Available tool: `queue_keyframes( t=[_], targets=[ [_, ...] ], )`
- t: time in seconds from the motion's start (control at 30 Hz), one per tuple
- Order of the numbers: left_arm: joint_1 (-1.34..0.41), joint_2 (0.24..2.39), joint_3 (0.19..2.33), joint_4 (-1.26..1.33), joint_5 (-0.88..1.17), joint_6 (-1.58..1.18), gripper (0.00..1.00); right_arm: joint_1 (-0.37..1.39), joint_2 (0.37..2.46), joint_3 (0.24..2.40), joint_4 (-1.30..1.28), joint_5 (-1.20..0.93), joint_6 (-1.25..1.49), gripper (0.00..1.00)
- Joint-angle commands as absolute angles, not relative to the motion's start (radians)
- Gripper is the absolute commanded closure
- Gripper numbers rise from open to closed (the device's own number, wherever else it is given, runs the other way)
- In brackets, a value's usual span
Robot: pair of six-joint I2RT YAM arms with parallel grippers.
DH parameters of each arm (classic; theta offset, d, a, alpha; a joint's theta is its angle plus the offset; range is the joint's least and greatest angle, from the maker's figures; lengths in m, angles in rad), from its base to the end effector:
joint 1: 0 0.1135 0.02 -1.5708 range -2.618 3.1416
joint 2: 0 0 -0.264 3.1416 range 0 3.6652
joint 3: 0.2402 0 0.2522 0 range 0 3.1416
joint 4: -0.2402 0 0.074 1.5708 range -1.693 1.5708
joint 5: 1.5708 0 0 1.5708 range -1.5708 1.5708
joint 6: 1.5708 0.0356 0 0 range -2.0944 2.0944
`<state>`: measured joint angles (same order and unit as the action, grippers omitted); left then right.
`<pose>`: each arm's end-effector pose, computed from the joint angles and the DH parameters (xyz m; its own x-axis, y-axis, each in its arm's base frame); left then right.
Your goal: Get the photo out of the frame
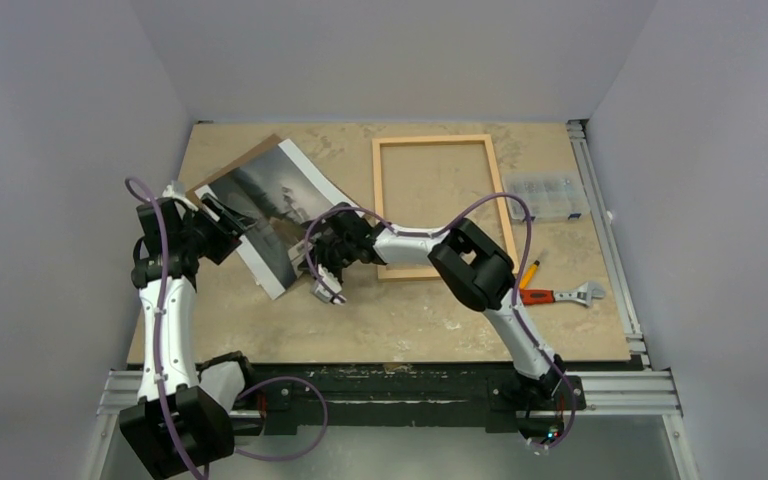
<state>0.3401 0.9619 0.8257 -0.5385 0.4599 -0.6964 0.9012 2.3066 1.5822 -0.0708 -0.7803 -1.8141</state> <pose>0.1962 0.0527 0.2901 -0.4696 -0.7759 -0.4212 -0.3564 0.6031 -0.7136 0.2844 0.3997 0.1209 0.9443 0.0816 -0.3188 -0.2222 -0.5566 -0.8005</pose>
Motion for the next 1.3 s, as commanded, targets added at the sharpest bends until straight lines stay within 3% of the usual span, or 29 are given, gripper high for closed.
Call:
queue_keyframes(
  t=[0.0,0.23,0.37,0.43,0.5,0.53,0.57,0.6,0.63,0.83,0.93,1.13,1.27],
  targets=[
    [0.347,0.966,0.819,-0.494,0.488,-0.707,0.37,0.881,2.296,1.617,-0.01,-0.795,-1.822,1.0],
    [0.348,0.971,0.816,-0.482,0.495,-0.715,0.37,0.865,2.299,1.6,0.048,-0.799,-1.794,1.0],
    [0.348,0.973,0.813,-0.476,0.499,-0.719,0.37,0.866,2.296,1.588,0.072,-0.805,-1.78,0.89],
    [0.347,0.973,0.812,-0.476,0.5,-0.72,0.37,0.868,2.292,1.581,0.087,-0.792,-1.76,0.74],
    [0.348,0.971,0.811,-0.475,0.5,-0.719,0.37,0.876,2.272,1.551,0.13,-0.749,-1.732,0.5],
    [0.351,0.97,0.81,-0.476,0.501,-0.719,0.37,0.88,2.258,1.518,0.183,-0.729,-1.71,0.43],
    [0.356,0.966,0.805,-0.473,0.506,-0.723,0.37,0.885,2.241,1.48,0.244,-0.711,-1.679,0.31],
    [0.362,0.962,0.797,-0.464,0.513,-0.727,0.37,0.889,2.225,1.446,0.301,-0.696,-1.643,0.1],
    [0.367,0.958,0.788,-0.453,0.518,-0.732,0.37,0.893,2.204,1.423,0.321,-0.685,-1.612,0.04],
    [0.381,0.942,0.797,-0.466,0.503,-0.72,0.37,0.934,2.08,1.409,0.194,-0.639,-1.472,0.01],
    [0.389,0.933,0.824,-0.498,0.498,-0.688,0.37,0.976,1.995,1.295,0.212,-0.606,-1.357,0.01],
    [0.393,0.939,0.854,-0.524,0.527,-0.641,0.37,1.086,1.771,0.977,0.274,-0.282,-1.075,0.01],
    [0.368,0.907,0.853,-0.497,0.574,-0.604,0.36,1.098,1.514,0.88,0.186,-0.16,-0.706,0.01]
  ],
)
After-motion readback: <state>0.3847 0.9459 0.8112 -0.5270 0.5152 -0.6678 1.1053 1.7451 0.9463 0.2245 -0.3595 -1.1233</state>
